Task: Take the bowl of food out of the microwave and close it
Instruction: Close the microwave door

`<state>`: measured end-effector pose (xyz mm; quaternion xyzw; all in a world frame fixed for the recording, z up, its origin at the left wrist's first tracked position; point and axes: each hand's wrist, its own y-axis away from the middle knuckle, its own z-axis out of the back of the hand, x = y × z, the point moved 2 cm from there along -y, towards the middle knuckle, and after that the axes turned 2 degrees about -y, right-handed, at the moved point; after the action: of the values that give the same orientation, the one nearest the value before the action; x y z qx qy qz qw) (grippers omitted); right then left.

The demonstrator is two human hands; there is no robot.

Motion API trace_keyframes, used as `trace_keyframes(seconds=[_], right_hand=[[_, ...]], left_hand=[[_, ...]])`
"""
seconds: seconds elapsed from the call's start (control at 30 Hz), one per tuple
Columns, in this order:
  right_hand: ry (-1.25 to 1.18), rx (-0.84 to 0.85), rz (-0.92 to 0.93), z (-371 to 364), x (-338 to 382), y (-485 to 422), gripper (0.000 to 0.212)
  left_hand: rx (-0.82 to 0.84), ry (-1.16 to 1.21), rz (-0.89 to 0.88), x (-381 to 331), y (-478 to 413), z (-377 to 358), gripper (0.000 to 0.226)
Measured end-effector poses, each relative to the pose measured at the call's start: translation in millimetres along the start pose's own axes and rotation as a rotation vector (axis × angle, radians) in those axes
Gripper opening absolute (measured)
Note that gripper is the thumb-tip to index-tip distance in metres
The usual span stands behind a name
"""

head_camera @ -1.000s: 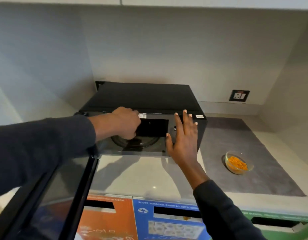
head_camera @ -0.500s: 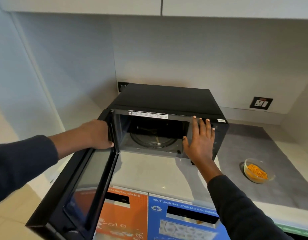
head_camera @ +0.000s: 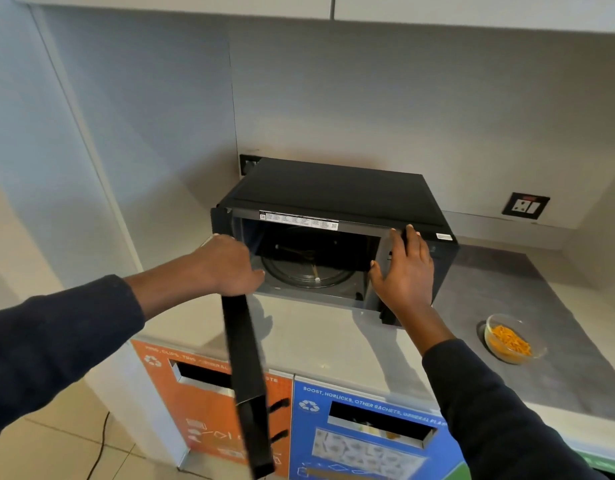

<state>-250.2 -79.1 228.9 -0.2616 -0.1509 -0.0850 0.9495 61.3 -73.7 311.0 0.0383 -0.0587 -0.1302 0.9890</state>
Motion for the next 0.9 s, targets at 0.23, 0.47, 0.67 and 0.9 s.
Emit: trace_keyframes(seconds=[0.23,0.47,0.67,0.9], right_hand=[[0.086,0.022,0.045,19.6,-6.6,-16.5,0.065],[-0.431,0.073,-0.08,40.9,-16.6,-29.2,0.048],[-0.922,-0.132,-0.365,60.2,-6.7,-8.0,0.028],[-1.37,-0.249,-0.804,40.5,-1.8,55.3,0.026]], left_hand=[[0.04,0.005,0.031,-25.2,-11.5,-0.6,0.096],[-0.033,0.11,-0.044,-34.8,-49.2,-17.8,0.106],[-0.16,0.196,-0.2,-50.1,-83.2,-24.6,0.081],[-0.263,0.172,-0.274,-56.8,-115.8,-24.1,0.067]])
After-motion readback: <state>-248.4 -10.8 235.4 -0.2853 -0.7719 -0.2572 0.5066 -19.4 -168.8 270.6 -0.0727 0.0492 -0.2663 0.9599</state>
